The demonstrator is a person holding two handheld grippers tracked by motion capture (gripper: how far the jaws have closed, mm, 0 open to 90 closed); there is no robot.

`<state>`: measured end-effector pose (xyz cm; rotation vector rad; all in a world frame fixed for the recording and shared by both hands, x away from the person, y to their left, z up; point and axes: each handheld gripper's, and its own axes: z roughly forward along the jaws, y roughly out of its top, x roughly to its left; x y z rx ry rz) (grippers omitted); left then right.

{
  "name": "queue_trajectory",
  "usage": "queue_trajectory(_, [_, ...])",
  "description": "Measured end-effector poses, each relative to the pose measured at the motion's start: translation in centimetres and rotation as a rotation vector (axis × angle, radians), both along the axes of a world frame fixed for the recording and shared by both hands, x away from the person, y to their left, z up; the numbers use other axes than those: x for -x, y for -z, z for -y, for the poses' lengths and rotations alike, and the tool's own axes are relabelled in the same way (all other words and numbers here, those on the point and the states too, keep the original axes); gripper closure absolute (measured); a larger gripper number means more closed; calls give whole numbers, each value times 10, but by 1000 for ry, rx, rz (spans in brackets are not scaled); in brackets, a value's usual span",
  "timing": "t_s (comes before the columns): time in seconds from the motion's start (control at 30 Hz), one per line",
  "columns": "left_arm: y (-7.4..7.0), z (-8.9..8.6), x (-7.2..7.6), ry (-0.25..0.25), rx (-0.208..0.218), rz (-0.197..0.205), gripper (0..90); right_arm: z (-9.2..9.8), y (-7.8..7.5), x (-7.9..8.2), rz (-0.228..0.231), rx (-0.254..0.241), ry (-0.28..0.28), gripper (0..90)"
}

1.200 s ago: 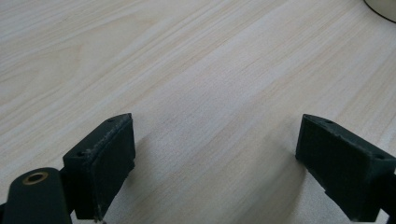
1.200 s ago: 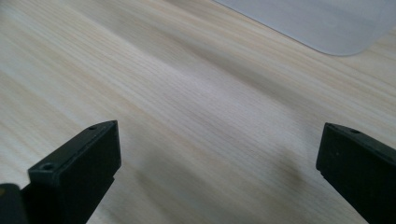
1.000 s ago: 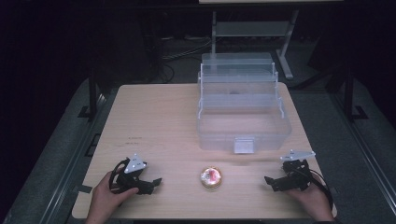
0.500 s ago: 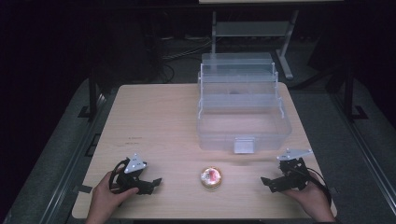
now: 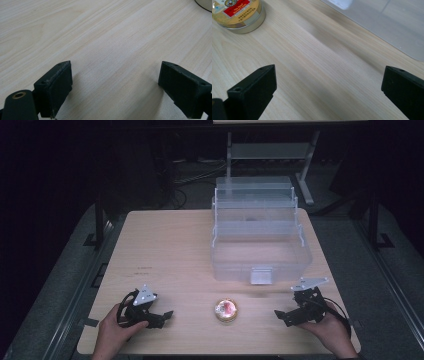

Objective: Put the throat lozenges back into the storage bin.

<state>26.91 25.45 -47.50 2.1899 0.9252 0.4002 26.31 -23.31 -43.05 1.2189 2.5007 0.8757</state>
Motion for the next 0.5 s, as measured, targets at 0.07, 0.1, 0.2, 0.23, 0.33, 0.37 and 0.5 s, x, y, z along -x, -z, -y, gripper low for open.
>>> queue_trajectory(0.07, [0,0,0,0,0,0,112,-2,0,-1,2,-1,-10,0])
queue_trajectory(0.1, [0,0,0,0,0,0,112,-3,-1,-1,0,1,-13,0])
queue_trajectory(0.2, [0,0,0,0,0,0,112,-6,-1,-2,-3,1,-20,0])
queue_trajectory(0.23, [0,0,0,0,0,0,112,-9,-1,-2,-1,4,-31,0])
queue_trajectory(0.33, [0,0,0,0,0,0,112,-11,-2,-2,-3,7,-39,0])
queue_trajectory(0.37, [0,0,0,0,1,0,112,-13,-3,-3,-4,5,-45,0])
queue_trajectory(0.5, [0,0,0,-1,2,0,112,-17,-5,-3,-1,3,-54,0])
